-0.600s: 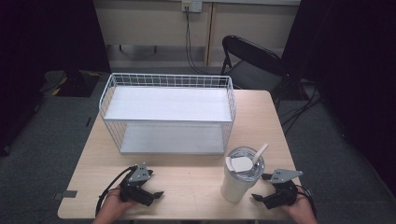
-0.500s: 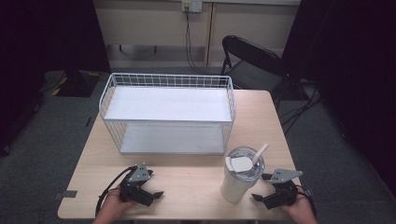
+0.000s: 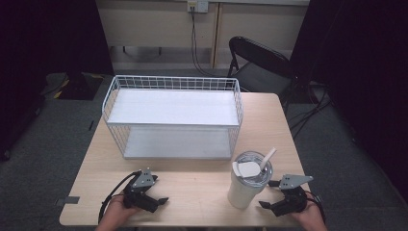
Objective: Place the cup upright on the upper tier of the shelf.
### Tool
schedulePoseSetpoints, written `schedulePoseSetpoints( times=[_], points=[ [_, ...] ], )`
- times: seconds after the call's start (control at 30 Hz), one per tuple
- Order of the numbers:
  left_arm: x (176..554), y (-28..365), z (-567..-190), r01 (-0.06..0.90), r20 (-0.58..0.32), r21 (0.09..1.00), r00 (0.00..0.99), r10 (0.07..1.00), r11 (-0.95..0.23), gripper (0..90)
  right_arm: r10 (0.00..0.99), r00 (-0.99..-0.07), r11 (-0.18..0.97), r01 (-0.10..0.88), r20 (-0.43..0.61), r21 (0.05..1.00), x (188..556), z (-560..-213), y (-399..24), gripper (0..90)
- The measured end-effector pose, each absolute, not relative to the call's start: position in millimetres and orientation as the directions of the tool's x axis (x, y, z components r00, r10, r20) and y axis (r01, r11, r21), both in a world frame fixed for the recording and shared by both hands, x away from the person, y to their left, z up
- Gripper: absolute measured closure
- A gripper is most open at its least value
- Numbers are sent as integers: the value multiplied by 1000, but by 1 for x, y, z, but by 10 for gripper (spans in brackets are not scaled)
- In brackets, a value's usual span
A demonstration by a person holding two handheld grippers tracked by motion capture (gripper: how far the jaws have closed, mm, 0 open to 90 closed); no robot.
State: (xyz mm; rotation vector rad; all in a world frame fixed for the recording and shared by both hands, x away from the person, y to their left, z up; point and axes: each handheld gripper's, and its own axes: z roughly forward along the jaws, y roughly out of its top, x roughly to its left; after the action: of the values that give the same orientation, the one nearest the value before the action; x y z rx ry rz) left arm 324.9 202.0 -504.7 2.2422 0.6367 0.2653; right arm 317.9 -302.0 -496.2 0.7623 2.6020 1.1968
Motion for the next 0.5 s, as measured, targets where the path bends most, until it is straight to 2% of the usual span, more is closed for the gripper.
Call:
schedulePoseSetpoints(
  times=[0.5],
  points=[
    [325, 202, -505, 360, -10, 735, 853, 522, -575, 97, 448, -891, 459, 302, 76, 835, 308, -463, -288, 130]
  ],
)
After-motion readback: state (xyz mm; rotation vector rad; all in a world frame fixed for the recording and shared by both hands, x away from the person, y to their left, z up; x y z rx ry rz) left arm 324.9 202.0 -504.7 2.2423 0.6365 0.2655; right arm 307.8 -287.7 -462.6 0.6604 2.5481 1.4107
